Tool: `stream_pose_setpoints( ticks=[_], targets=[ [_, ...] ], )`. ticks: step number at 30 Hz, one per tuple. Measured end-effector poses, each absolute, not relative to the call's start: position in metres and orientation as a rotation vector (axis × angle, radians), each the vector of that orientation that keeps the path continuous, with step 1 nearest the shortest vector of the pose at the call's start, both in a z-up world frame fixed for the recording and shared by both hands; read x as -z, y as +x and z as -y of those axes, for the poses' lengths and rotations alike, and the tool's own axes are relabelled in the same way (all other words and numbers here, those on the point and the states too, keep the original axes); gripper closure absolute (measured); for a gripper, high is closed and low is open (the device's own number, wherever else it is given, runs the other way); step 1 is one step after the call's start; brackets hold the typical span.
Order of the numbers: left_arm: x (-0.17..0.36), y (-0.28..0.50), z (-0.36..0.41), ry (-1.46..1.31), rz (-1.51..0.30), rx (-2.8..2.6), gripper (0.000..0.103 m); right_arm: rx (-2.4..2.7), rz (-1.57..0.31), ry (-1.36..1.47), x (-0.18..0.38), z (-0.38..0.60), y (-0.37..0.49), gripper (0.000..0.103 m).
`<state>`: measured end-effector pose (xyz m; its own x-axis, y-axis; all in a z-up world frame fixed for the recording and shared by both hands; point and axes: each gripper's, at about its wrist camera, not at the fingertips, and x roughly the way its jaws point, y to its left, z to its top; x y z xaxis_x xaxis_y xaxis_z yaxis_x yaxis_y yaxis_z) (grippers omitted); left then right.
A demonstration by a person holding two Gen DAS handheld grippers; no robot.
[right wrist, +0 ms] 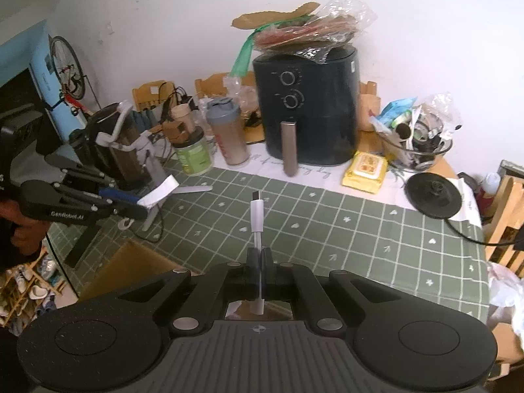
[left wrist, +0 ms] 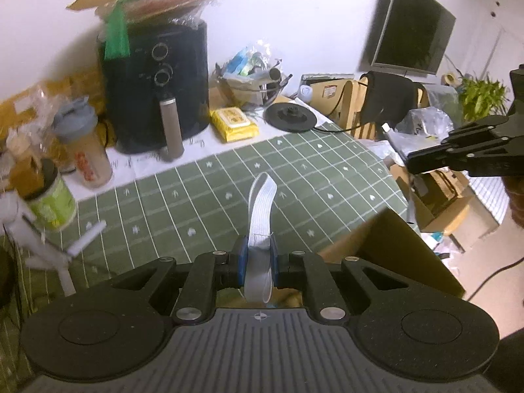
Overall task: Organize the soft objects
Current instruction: 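Carry the strap with the left gripper while the right lowers the cable into the box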
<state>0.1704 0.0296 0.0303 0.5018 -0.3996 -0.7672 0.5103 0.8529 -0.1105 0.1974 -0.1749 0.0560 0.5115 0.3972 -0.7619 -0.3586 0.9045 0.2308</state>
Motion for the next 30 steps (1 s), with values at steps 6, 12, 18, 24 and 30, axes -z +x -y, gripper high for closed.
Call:
stream_pose_setpoints(
  ticks=[6, 12, 18, 24, 30],
  targets=[
    [-0.024, 0.150, -0.033, 0.055, -0.937, 0.514, 0.088, -0.489, -0.951, 0.085, -0.051, 0.174, 0.190, 0.099],
    [-0.018, 0.136, -0.034, -0.020, -0.980, 0.455, 0.088, -0.506, -0.968, 0.103, -0.049, 0.177, 0.179, 0.099],
    [-0.007, 0.132, -0.032, -0.045, -1.071, 0.344, 0.087, -0.530, -0.983, 0.153, -0.045, 0.180, 0.172, 0.099],
    [-0.003, 0.127, -0.029, -0.045, -1.111, 0.259, 0.073, -0.555, -0.988, 0.166, -0.041, 0.176, 0.165, 0.099],
    [-0.007, 0.117, -0.027, -0.058, -1.099, 0.238, 0.064, -0.561, -0.988, 0.171, -0.041, 0.176, 0.159, 0.099]
  ],
)
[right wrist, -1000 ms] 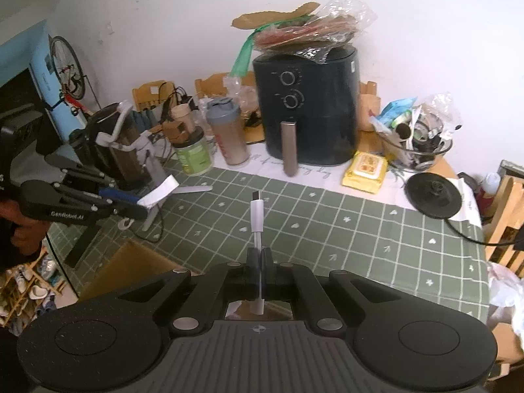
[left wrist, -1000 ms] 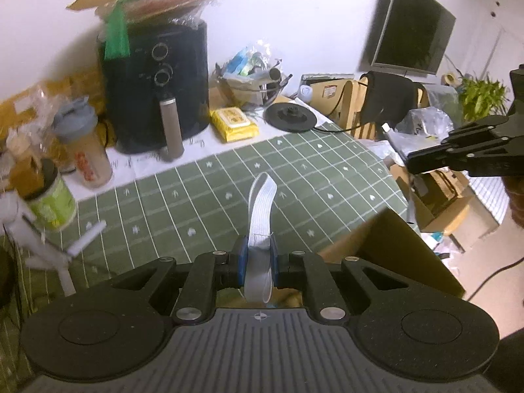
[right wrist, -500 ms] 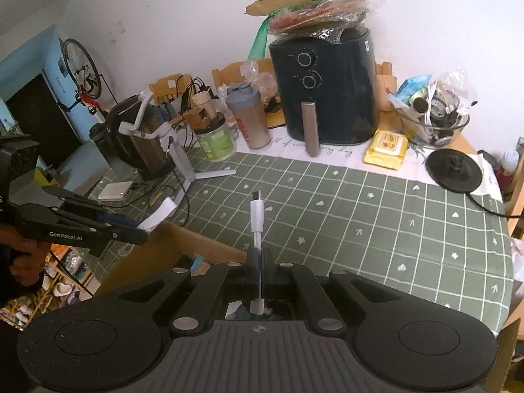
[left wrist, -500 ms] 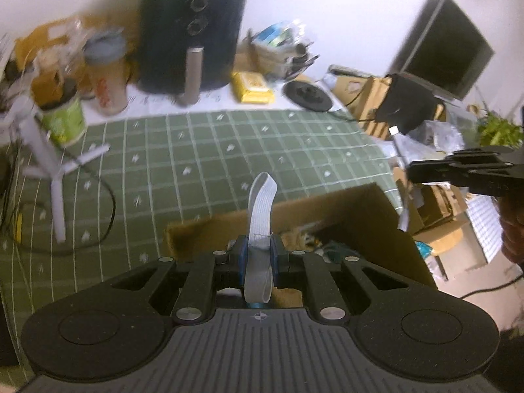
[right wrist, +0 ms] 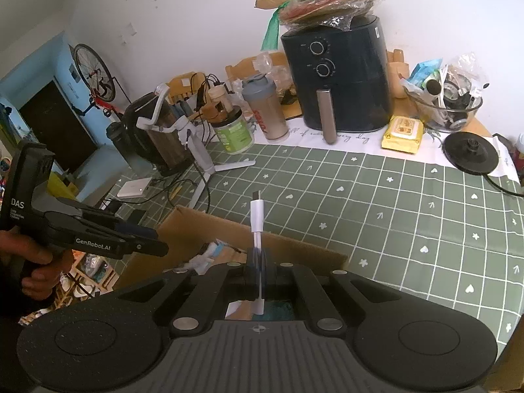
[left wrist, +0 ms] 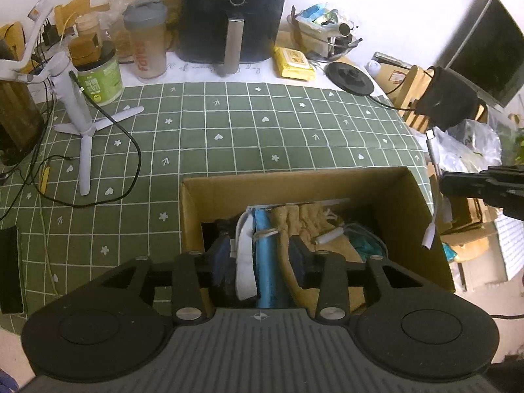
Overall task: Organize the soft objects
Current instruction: 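Carry the strap with the left gripper while the right lowers the cable into the box, then drop the white strap into the box and open the left gripper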
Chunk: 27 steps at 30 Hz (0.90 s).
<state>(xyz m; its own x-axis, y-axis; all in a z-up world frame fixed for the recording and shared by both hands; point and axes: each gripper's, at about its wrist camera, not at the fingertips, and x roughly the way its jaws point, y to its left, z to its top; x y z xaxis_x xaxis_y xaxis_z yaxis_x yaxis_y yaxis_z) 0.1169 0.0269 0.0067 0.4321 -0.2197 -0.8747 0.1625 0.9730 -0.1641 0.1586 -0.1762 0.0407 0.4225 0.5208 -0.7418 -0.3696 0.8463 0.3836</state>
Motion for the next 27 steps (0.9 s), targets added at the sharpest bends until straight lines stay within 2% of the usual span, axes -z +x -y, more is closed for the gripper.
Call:
stream_pose_setpoints(
  ticks=[18, 20, 22, 27],
  targets=[
    [-0.013, 0.100, -0.022, -0.106, -1.059, 0.216, 0.063, -0.568, -0.969, 0.166, -0.048, 0.178, 0.154, 0.099],
    [-0.015, 0.098, -0.023, -0.110, -1.048, 0.213, 0.061, -0.573, -0.959, 0.177, -0.049, 0.177, 0.154, 0.099],
    [-0.018, 0.096, -0.024, -0.113, -1.034, 0.204, 0.052, -0.585, -0.953, 0.182, -0.053, 0.175, 0.156, 0.099],
    [-0.024, 0.090, -0.027, -0.123, -1.001, 0.175, 0.044, -0.621, -0.981, 0.161, -0.056, 0.162, 0.165, 0.099]
  ],
)
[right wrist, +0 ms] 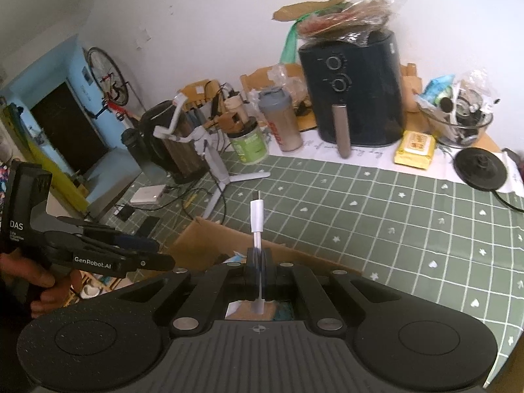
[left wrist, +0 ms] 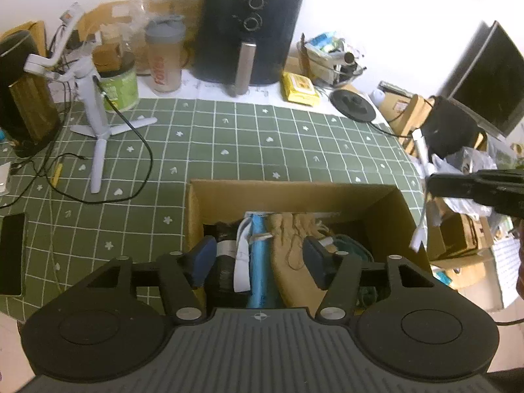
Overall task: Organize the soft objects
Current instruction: 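Drop the white strap into the box and open the left gripper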
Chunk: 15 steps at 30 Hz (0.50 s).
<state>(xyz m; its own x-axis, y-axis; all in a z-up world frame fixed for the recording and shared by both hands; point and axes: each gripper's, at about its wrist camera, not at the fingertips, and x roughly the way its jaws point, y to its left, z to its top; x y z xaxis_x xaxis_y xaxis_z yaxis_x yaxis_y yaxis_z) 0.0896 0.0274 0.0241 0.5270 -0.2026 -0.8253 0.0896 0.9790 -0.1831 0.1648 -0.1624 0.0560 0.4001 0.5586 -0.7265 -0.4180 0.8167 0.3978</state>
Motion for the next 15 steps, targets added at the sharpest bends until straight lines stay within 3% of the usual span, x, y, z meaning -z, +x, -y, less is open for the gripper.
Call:
stream_pose_setpoints(
  ticks=[2, 4, 6, 9, 12, 14, 15],
  targets=[
    [-0.026, 0.086, -0.029, -0.132, -0.993, 0.159, 0.040, -0.624, -1.069, 0.129, -0.044, 0.152, 0.173, 0.098],
    [-0.027, 0.081, -0.031, -0.139, -0.985, 0.137, 0.032, -0.606, -1.122, 0.067, -0.031, 0.143, 0.176, 0.085],
    [-0.028, 0.076, -0.033, -0.139, -0.984, 0.113, 0.026, -0.587, -1.126, 0.001, -0.023, 0.132, 0.173, 0.041],
    [-0.031, 0.067, -0.037, -0.141, -0.975, 0.083, 0.025, -0.594, -1.105, -0.028, -0.022, 0.123, 0.165, 0.013],
    [-0.031, 0.064, -0.040, -0.151, -0.976, 0.051, 0.024, -0.564, -1.072, -0.075, -0.024, 0.117, 0.159, 0.000],
    [-0.030, 0.065, -0.041, -0.152, -0.970, 0.039, 0.018, -0.525, -1.042, -0.102, -0.027, 0.115, 0.153, 0.000],
    [-0.030, 0.066, -0.041, -0.151, -0.961, 0.040, 0.010, -0.502, -1.030, -0.106, -0.029, 0.115, 0.153, 0.000]
  ],
)
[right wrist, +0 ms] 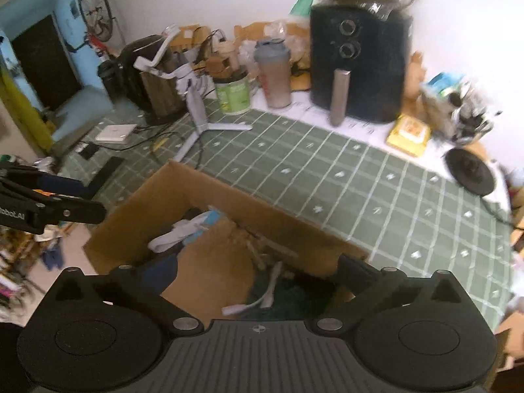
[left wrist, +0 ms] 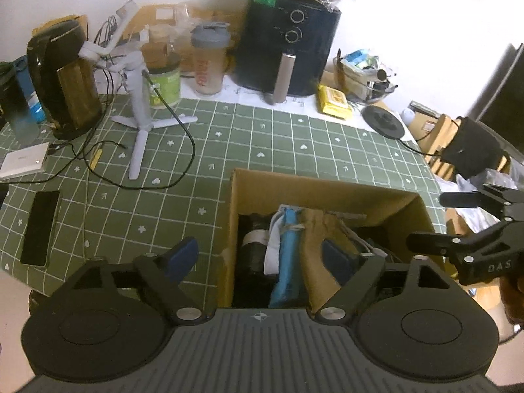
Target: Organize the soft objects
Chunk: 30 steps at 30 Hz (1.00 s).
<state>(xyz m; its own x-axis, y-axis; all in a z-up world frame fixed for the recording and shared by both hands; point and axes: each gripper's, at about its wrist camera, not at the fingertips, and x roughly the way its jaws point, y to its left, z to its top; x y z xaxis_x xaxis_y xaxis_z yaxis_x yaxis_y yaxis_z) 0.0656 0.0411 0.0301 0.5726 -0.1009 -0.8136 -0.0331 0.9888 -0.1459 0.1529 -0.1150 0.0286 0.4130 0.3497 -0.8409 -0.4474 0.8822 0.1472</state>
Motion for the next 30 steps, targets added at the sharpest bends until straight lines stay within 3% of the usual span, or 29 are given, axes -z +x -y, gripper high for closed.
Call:
stream_pose_setpoints(
  ticks=[2, 30],
  targets=[
    [-0.030, 0.067, -0.040, -0.149, -0.945, 0.049, 0.000, -0.455, -1.002, -0.102, -0.032, 0.115, 0.149, 0.000],
    [-0.025, 0.055, -0.022, 0.172, -0.952, 0.118, 0.000, 0.033, -0.961, -0.107, -0.045, 0.089, 0.092, 0.000]
  ],
)
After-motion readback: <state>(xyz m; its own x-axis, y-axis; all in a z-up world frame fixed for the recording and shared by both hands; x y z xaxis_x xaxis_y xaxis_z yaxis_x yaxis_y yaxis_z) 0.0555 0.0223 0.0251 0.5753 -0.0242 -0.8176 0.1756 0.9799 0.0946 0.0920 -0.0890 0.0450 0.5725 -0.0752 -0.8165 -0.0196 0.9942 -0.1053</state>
